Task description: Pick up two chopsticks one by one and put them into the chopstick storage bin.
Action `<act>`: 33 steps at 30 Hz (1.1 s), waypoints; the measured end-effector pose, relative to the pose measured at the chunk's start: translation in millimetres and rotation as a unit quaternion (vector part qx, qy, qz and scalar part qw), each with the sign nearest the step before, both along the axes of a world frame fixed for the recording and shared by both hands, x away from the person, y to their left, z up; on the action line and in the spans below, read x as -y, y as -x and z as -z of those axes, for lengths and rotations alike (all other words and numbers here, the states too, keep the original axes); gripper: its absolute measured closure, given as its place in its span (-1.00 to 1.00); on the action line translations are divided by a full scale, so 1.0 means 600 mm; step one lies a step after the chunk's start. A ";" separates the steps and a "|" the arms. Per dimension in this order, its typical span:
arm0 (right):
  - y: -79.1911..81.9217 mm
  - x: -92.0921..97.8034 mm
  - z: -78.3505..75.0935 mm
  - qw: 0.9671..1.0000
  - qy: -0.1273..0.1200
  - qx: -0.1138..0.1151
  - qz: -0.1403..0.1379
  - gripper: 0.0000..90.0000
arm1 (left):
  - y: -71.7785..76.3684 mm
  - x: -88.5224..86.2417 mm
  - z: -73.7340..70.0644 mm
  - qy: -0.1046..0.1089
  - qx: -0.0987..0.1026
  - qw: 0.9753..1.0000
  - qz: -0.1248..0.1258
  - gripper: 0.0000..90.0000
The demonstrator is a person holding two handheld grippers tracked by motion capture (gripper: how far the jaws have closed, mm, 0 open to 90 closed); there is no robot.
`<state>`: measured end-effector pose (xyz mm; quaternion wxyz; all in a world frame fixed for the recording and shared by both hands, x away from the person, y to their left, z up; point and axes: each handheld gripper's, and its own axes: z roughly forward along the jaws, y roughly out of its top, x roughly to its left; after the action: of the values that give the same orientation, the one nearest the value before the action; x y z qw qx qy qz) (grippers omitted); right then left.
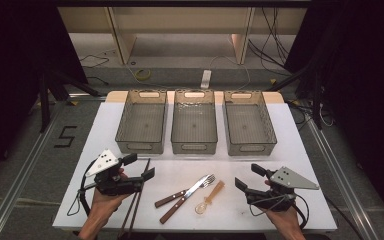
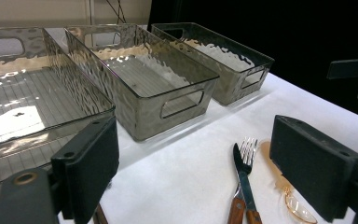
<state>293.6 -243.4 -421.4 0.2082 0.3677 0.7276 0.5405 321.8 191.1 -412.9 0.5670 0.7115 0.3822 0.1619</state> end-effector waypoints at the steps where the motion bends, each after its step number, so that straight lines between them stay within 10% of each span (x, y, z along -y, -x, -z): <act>1: 0.000 0.000 0.000 1.000 0.000 0.000 0.000 -0.42 | 0.000 0.000 0.000 -0.001 0.000 1.000 0.000 -0.66; 19: -0.002 0.001 0.001 1.000 0.002 -0.006 0.001 -0.42 | -0.015 0.005 -0.007 -0.064 -0.065 0.995 -0.027 -0.65; 33: -0.004 0.001 0.002 1.000 0.005 -0.011 0.003 -0.42 | -0.039 0.011 -0.019 -0.148 -0.150 0.977 -0.044 -0.61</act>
<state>296.0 -244.0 -422.4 0.2036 0.3749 0.7313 0.5322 345.0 184.4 -401.6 0.3839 0.7863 0.4652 0.1334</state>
